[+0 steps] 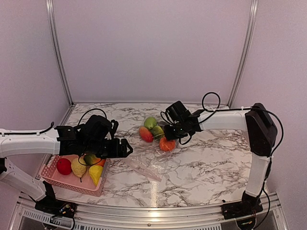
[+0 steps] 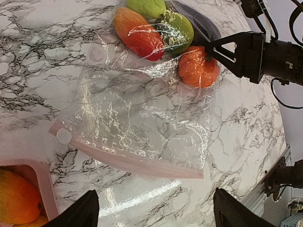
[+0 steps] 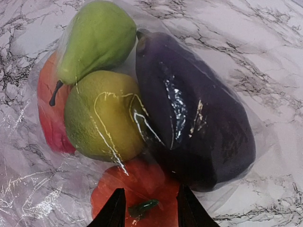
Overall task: Open the zip-top bag and remove the fake food
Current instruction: Pick up the fake vegetable from the zipper food storage bag.
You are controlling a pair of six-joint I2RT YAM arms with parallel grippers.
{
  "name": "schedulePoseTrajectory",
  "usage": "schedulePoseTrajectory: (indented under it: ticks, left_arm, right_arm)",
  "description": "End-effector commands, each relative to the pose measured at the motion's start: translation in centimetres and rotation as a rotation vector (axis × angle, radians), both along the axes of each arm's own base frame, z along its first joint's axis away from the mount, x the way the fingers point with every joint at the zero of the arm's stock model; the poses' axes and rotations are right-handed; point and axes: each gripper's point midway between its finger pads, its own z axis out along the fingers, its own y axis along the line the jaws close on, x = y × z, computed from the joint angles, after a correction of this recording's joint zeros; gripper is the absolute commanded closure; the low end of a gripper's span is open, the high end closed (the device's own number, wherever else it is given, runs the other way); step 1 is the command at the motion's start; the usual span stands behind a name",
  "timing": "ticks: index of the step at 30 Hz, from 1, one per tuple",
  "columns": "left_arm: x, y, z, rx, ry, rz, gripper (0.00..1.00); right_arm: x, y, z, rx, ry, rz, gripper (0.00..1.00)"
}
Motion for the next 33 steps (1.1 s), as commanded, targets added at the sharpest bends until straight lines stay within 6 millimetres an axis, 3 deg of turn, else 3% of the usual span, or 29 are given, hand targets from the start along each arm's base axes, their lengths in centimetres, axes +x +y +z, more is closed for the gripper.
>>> schedulePoseTrajectory:
  ticks: [1, 9, 22, 26, 33]
  left_arm:
    - [0.1, -1.3, 1.0, -0.029, -0.024, -0.03, 0.14]
    - [-0.3, -1.0, 0.6, -0.029, -0.015, -0.027, 0.14]
    - [-0.6, -1.2, 0.0, -0.021, -0.002, -0.039, 0.14]
    - [-0.8, -1.2, -0.2, -0.02, 0.003, -0.044, 0.14]
    - [-1.3, -0.7, -0.5, -0.013, 0.012, -0.044, 0.14]
  right_arm:
    - [0.0, 0.2, 1.3, 0.055, -0.012, -0.014, 0.63]
    - [0.3, 1.3, 0.6, 0.084, 0.009, -0.002, 0.63]
    - [-1.5, 1.1, 0.8, 0.141, 0.045, -0.005, 0.63]
    - [-0.7, 0.9, 0.3, 0.128, 0.041, -0.01, 0.62]
    - [0.1, 2.3, -0.6, 0.148, 0.064, 0.017, 0.63]
